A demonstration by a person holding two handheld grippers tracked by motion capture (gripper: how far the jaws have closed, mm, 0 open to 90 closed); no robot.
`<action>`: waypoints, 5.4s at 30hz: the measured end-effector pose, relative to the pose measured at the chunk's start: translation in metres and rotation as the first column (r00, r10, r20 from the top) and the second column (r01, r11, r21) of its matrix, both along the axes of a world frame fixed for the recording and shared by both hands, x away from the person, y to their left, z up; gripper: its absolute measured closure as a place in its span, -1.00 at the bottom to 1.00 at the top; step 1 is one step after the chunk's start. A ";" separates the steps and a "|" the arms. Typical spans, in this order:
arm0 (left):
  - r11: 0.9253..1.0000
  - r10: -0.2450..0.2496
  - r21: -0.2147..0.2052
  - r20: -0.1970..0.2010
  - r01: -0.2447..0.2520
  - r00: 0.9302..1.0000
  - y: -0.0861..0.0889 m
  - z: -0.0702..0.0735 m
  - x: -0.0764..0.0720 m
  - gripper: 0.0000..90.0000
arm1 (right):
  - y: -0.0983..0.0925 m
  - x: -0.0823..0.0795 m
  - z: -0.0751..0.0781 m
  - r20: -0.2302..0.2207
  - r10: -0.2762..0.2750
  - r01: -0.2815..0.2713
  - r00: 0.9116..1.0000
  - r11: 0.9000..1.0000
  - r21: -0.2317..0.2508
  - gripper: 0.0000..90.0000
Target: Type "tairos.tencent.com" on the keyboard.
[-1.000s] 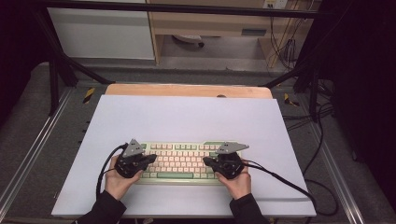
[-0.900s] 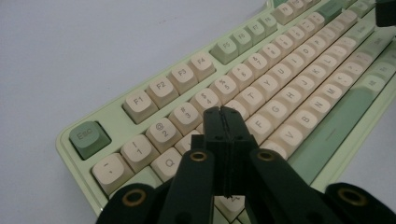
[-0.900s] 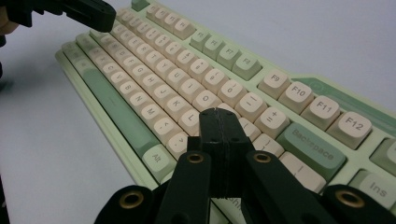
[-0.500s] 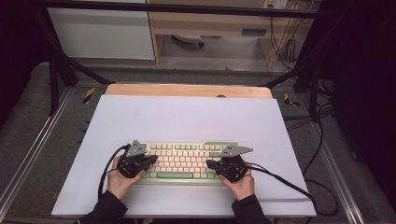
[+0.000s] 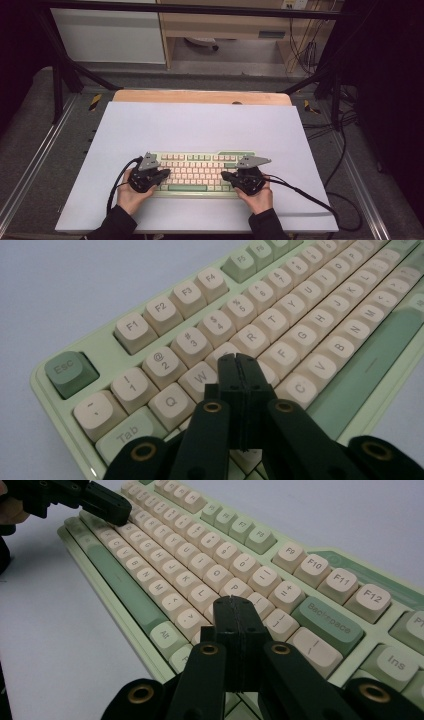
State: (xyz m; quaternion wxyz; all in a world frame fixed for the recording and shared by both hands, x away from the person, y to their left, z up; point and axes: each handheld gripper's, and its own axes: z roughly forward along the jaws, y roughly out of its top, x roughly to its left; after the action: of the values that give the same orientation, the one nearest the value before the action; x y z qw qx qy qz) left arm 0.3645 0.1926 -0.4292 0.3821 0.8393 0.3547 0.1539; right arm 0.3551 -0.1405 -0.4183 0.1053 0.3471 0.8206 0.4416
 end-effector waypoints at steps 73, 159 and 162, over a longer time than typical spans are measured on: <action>0.999 0.006 -0.049 0.028 -0.004 1.000 0.022 0.012 -0.015 1.00 | 0.027 0.004 -0.006 -0.022 0.041 -0.040 0.999 0.999 0.005 1.00; 1.000 -0.013 -0.015 0.055 0.014 0.998 -0.021 0.018 0.001 1.00 | 0.008 0.001 -0.003 -0.010 0.017 -0.017 1.000 1.000 -0.005 1.00; 1.000 -0.002 -0.020 0.052 0.003 0.999 -0.016 0.017 0.001 1.00 | 0.009 0.001 -0.004 -0.011 0.020 -0.020 1.000 1.000 -0.008 1.00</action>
State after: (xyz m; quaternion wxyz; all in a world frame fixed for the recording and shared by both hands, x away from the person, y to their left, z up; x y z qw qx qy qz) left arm 0.3657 0.1768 -0.4118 0.3997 0.8317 0.3451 0.1716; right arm 0.3560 -0.1318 -0.4219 0.0979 0.3409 0.8263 0.4375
